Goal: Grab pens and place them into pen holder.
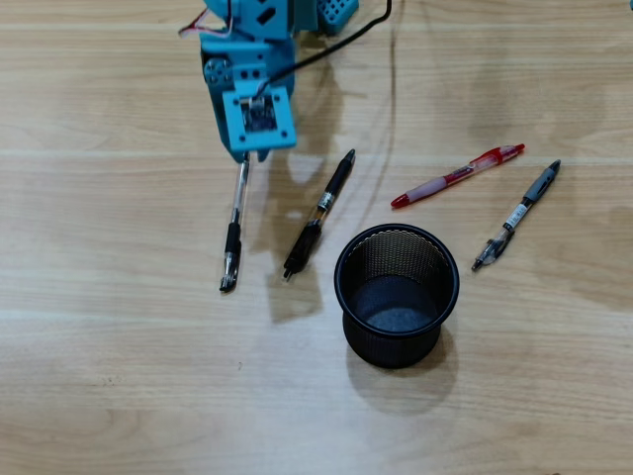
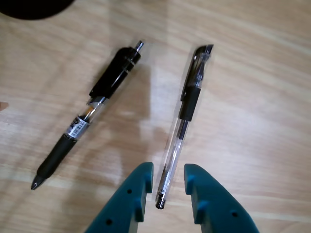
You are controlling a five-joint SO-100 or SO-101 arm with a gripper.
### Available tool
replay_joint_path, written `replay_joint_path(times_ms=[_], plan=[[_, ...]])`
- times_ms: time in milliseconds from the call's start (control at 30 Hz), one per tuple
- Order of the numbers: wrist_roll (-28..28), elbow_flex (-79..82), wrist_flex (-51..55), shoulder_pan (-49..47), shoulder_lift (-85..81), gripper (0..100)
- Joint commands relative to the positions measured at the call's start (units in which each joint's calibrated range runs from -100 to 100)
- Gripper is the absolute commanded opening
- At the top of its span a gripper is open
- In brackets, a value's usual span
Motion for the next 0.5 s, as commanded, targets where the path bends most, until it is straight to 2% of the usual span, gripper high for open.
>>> replay_joint_path(times_ms=[0, 133, 233, 467], plan=[[-1.0, -11.09, 7.45, 2.21, 9.56, 9], [-3.13, -19.47, 14.94, 3.03, 17.04, 14], [-3.13, -24.7, 15.8, 2.94, 21.49, 19], [-3.18, -31.01, 15.2, 3.12, 29.05, 20]])
